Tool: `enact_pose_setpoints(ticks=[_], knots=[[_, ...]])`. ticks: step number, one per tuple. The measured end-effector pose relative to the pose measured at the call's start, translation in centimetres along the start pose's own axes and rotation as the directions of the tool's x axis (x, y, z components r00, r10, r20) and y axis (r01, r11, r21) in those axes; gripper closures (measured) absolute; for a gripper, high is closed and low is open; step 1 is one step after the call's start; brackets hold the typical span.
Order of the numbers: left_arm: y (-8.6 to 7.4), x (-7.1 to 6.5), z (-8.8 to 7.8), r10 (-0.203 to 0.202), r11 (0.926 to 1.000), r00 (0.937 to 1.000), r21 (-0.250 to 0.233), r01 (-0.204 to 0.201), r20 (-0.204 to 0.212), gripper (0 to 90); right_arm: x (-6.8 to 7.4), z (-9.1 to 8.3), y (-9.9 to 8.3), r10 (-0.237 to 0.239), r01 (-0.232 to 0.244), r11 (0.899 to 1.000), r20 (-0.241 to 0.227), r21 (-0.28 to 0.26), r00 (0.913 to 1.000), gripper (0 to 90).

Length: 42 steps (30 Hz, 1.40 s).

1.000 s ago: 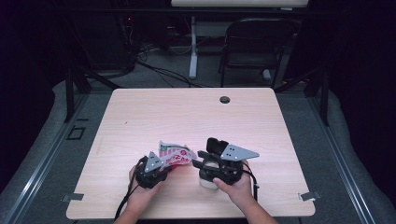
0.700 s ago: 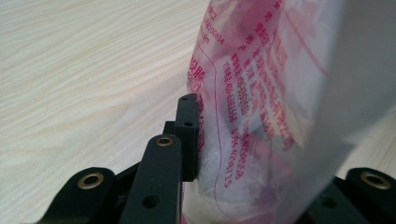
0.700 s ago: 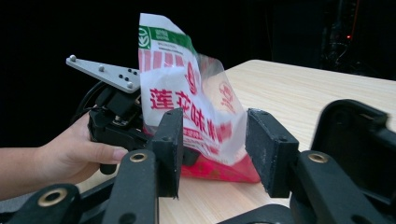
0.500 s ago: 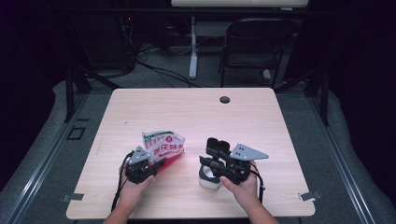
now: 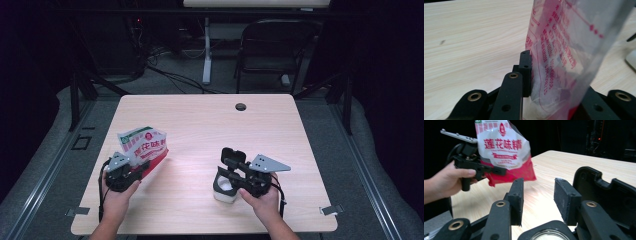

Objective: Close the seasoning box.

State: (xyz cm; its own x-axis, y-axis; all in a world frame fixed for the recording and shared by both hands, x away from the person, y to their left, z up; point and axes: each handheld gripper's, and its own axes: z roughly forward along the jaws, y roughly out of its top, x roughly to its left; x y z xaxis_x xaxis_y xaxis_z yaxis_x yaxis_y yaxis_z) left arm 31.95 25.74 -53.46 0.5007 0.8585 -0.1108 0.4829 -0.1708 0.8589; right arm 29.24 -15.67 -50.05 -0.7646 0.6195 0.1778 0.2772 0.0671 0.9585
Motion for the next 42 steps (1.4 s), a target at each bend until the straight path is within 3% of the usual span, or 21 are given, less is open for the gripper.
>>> enact_pose_setpoints(ticks=[5, 10, 14, 15, 17, 19, 23, 26, 27, 32, 37, 40, 41, 42], knots=[[-0.3, 0.5, -0.8, -0.006, 0.9999, 0.9982, -0.011, 0.005, -0.059, 77.1, -0.1, -0.2, -0.1, -0.022, 0.022, 1.0, 0.026, 0.001, 0.9994, 60.3], [-0.8, 1.5, -1.4, -0.01, 0.9999, 0.9882, -0.005, 0.009, -0.153, 77.2, -0.3, -0.8, -0.2, -0.021, 0.021, 1.0, 0.043, -0.005, 0.9988, 59.3], [-1.2, 2.3, -1.7, 0.003, 1.0, 0.9702, 0.001, -0.002, -0.242, 77.3, -0.6, -1.3, -0.3, -0.007, 0.008, 1.0, 0.062, -0.019, 0.9981, 58.4], [-1.3, 2.4, -1.7, 0.023, 0.9997, 0.9615, 0.011, -0.02, -0.274, 77.3, -0.6, -1.4, -0.3, -0.007, 0.008, 1.0, 0.062, -0.019, 0.998, 58.3], [-1.3, 2.5, -1.6, 0.04, 0.9991, 0.9532, 0.021, -0.036, -0.3, 77.4, -0.6, -1.7, -0.4, -0.001, 0.003, 1.0, 0.07, -0.025, 0.9975, 58.2], [-1.5, 2.6, -1.5, 0.062, 0.998, 0.9396, 0.031, -0.055, -0.337, 77.5, -0.7, -1.9, -0.4, -0.005, 0.007, 1.0, 0.078, -0.022, 0.9969, 57.9], [-1.8, 2.8, -1.2, 0.058, 0.9981, 0.9281, 0.041, -0.047, -0.368, 77.5, -0.8, -2.4, -0.3, 0.003, 0.001, 0.999, 0.105, -0.034, 0.9945, 56.5], [-2.1, 3.0, -0.8, 0.022, 0.9994, 0.9337, 0.034, -0.01, -0.357, 76.8, -1.0, -2.9, -0.3, 0.01, -0.005, 0.999, 0.125, -0.044, 0.9921, 56.5], [-2.1, 3.0, -0.8, 0.029, 0.9988, 0.9352, 0.047, -0.013, -0.353, 76.7, -1.1, -3.1, -0.2, 0.011, -0.005, 0.999, 0.131, -0.044, 0.9914, 56.5], [-2.2, 2.6, -0.1, 0.075, 0.9954, 0.9301, 0.083, -0.049, -0.36, 75.3, -1.7, -3.9, 0.1, 0.028, -0.017, 0.998, 0.166, -0.067, 0.9858, 56.5], [-2.1, 2.1, 0.1, 0.105, 0.9934, 0.9251, 0.082, -0.08, -0.365, 71.9, -2.3, -4.7, 0.3, 0.048, -0.033, 0.996, 0.191, -0.082, 0.9803, 56.5], [-2.1, 1.7, 0.2, 0.121, 0.9917, 0.9269, 0.085, -0.097, -0.355, 69.7, -2.7, -4.9, 0.3, 0.055, -0.038, 0.995, 0.201, -0.088, 0.978, 56.1], [-2.1, 1.5, 0.2, 0.128, 0.9911, 0.9315, 0.079, -0.107, -0.341, 66.3, -2.9, -5.0, 0.3, 0.063, -0.044, 0.995, 0.209, -0.092, 0.9758, 55.3], [-2.1, 1.5, 0.2, 0.128, 0.9911, 0.9315, 0.079, -0.107, -0.341, 63.3, -2.9, -5.0, 0.3, 0.063, -0.044, 0.995, 0.209, -0.092, 0.9758, 55.3]])
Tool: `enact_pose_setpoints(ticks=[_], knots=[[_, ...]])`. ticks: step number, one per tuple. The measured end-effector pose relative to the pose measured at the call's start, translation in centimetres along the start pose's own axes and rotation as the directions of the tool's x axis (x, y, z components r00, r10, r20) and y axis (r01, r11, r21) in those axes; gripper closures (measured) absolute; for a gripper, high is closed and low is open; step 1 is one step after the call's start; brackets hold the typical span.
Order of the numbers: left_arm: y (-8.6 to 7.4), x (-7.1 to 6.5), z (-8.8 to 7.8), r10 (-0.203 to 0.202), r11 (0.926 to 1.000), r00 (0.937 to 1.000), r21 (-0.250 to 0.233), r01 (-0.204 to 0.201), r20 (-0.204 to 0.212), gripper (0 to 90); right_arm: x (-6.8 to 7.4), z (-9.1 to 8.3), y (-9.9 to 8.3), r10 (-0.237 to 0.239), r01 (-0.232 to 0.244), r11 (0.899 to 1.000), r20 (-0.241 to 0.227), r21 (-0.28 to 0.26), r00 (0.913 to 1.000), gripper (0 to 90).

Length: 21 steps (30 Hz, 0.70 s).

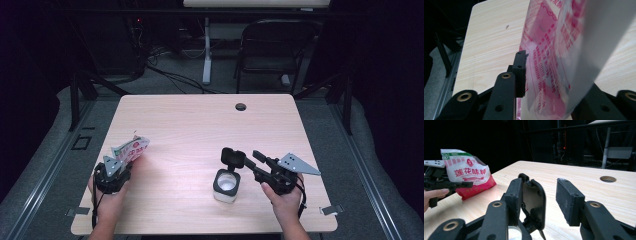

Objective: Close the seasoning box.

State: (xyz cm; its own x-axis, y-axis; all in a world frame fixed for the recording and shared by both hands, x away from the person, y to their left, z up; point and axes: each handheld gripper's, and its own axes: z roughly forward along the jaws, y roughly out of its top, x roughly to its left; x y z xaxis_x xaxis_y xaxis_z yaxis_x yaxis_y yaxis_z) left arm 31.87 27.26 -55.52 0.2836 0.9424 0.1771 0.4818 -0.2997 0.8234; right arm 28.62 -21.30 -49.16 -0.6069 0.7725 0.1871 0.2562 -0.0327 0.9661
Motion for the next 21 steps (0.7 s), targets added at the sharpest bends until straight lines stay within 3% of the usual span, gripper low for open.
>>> enact_pose_setpoints(ticks=[7, 12, 17, 21], knots=[[0.2, -1.2, 0.2, 0.047, 0.9986, 0.997, -0.026, -0.045, 0.062, 47.6, -0.9, 0.0, -0.2, 0.028, -0.028, 1.0, 0.033, 0.011, 0.9991, 49.1], [0.2, -1.8, 0.4, 0.066, 0.9977, 0.9926, -0.025, -0.064, 0.102, 41.0, -1.3, 0.8, -0.8, 0.046, -0.046, 0.998, 0.011, 0.048, 0.9989, 46.4], [0.2, -2.6, 0.2, 0.091, 0.9958, 0.9839, -0.027, -0.088, 0.154, 41.3, -1.2, 2.1, -1.2, 0.017, -0.015, 0.993, -0.011, 0.113, 0.9998, 50.8], [0.1, -3.4, -0.2, 0.122, 0.9925, 0.9783, -0.03, -0.119, 0.167, 41.3, -1.2, 2.8, -1.3, 0.003, 0.0, 0.99, -0.024, 0.139, 0.9997, 53.3]])
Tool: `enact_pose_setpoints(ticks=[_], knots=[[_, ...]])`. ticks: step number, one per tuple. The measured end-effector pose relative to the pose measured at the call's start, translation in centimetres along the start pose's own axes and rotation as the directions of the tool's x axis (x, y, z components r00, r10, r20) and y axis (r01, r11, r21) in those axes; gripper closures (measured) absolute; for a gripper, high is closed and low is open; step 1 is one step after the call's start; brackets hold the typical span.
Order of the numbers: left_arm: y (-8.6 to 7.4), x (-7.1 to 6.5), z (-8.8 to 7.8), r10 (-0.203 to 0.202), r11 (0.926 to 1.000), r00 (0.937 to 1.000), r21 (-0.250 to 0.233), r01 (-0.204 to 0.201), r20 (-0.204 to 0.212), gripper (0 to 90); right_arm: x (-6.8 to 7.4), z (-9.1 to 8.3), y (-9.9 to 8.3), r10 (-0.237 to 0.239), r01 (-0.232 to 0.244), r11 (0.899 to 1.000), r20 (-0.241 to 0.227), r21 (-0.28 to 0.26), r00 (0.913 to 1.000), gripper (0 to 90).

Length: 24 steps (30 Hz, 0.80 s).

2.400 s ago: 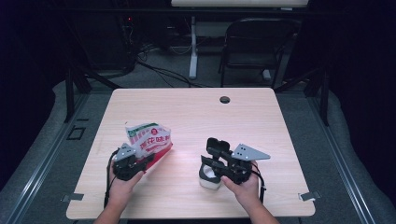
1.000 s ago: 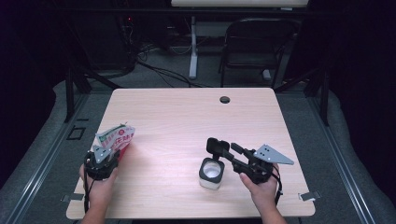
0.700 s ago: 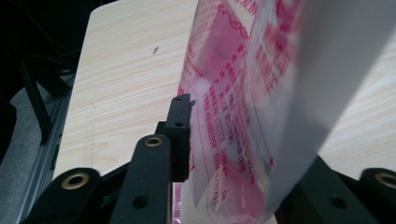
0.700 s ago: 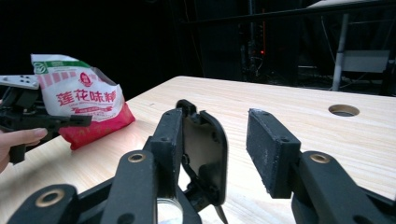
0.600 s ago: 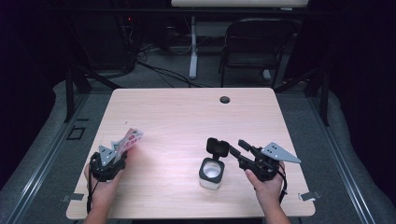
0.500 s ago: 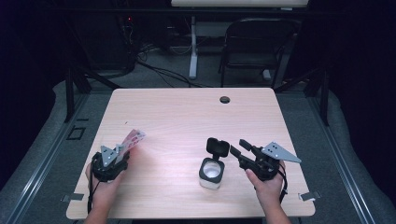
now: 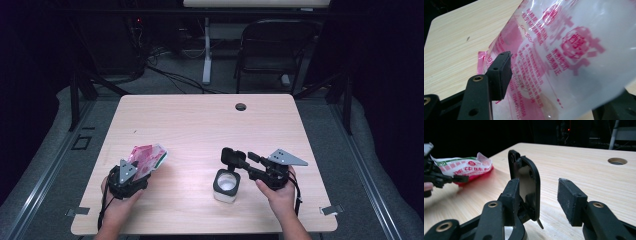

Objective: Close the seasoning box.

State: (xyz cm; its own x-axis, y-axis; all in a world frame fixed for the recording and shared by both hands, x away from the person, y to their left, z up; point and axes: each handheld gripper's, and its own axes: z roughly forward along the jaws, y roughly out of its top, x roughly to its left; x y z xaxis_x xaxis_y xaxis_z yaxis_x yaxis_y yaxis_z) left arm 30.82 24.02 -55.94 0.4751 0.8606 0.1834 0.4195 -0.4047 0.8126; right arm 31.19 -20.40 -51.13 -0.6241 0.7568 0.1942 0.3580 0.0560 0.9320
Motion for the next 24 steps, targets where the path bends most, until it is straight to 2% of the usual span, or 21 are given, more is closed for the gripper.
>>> enact_pose_setpoints(ticks=[2, 3, 5, 10, 14, 19, 24], knots=[[-0.1, -0.3, -0.1, 0.004, 1.0, 1.0, 0.002, -0.004, 0.006, 41.1, 0.0, 0.5, 0.1, -0.036, 0.035, 0.999, 0.0, 0.024, 0.9994, 55.4], [-0.1, -0.4, -0.1, 0.003, 1.0, 1.0, 0.003, -0.003, 0.008, 40.9, -0.1, 0.8, 0.1, -0.054, 0.054, 0.998, -0.001, 0.038, 0.9986, 59.2], [-0.1, -0.4, -0.2, -0.001, 1.0, 0.9999, 0.004, 0.001, 0.014, 40.8, -0.1, 0.9, 0.1, -0.06, 0.06, 0.997, -0.003, 0.043, 0.9982, 60.6], [-0.1, -0.4, -0.3, -0.02, 0.9998, 0.9995, -0.004, 0.02, 0.025, 40.5, -0.2, 1.1, 0.1, -0.078, 0.079, 0.994, -0.017, 0.072, 0.9968, 71.0], [0.1, -0.7, -0.4, -0.004, 1.0, 0.9994, -0.005, 0.004, 0.034, 40.5, 0.1, 1.0, 0.1, -0.11, 0.112, 0.99, -0.019, 0.087, 0.9937, 77.7], [0.3, -1.2, -0.7, -0.001, 1.0, 0.9988, -0.008, 0.001, 0.049, 40.5, 0.5, 1.0, 0.1, -0.13, 0.13, 0.988, -0.007, 0.084, 0.9915, 78.4], [0.6, -1.8, -1.1, 0.001, 0.9998, 0.9981, -0.021, 0.0, 0.062, 40.5, 0.9, 0.9, 0.1, -0.174, 0.172, 0.981, 0.015, 0.087, 0.9846, 78.4]])
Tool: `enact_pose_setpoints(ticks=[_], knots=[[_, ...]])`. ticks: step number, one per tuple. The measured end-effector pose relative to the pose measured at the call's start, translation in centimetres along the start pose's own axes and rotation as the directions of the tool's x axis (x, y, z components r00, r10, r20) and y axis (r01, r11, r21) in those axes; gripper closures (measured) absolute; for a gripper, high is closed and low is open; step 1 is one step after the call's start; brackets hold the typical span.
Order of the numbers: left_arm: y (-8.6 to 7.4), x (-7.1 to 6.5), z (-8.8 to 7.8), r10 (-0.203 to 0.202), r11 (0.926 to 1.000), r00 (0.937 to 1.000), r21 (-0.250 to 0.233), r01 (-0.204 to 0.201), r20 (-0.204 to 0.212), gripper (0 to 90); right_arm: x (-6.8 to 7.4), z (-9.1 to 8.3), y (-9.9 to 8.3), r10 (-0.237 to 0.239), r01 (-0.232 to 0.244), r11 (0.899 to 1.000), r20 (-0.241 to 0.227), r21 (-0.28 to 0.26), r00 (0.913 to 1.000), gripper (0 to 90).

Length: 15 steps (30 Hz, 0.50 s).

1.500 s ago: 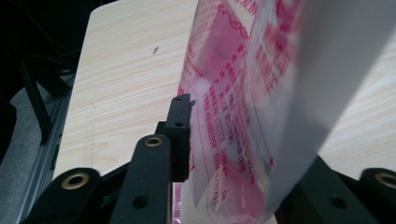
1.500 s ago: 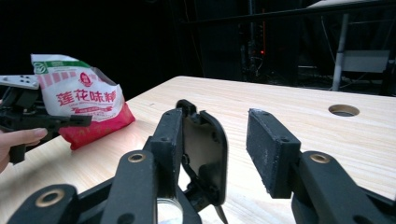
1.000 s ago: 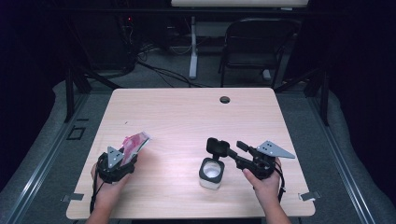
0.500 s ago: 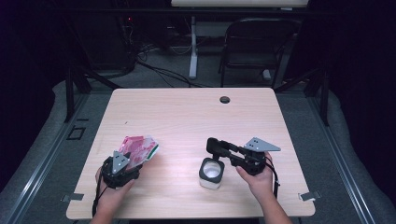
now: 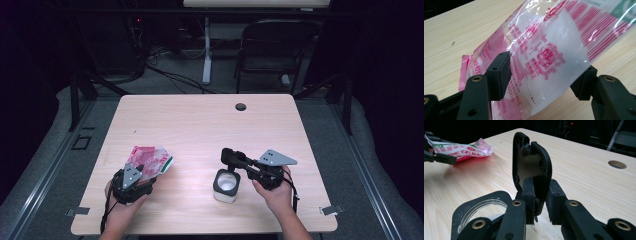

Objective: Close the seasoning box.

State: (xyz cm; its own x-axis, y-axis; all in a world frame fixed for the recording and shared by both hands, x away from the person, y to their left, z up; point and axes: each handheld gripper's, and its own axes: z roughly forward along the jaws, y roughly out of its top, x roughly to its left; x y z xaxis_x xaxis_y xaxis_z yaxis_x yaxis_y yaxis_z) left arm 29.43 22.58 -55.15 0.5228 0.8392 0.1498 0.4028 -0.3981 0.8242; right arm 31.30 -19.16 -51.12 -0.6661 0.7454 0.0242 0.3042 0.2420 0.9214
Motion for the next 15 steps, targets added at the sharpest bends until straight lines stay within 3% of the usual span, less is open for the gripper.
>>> enact_pose_setpoints(ticks=[4, 9, 15], knots=[[0.3, -0.4, -0.2, -0.004, 1.0, 0.9999, -0.005, 0.004, 0.015, 40.5, 0.3, -0.1, 0.0, -0.027, 0.027, 1.0, 0.016, 0.006, 0.9995, 78.5], [0.7, -0.8, -0.3, 0.026, 0.9996, 0.9992, -0.013, -0.025, 0.03, 40.5, 1.0, -0.3, 0.0, -0.081, 0.08, 0.997, 0.047, 0.014, 0.9956, 78.4], [1.0, -1.3, 0.0, 0.038, 0.9992, 0.9978, -0.012, -0.038, 0.054, 40.5, 1.7, -0.5, 0.0, -0.104, 0.103, 0.995, 0.059, 0.015, 0.9929, 76.9]])
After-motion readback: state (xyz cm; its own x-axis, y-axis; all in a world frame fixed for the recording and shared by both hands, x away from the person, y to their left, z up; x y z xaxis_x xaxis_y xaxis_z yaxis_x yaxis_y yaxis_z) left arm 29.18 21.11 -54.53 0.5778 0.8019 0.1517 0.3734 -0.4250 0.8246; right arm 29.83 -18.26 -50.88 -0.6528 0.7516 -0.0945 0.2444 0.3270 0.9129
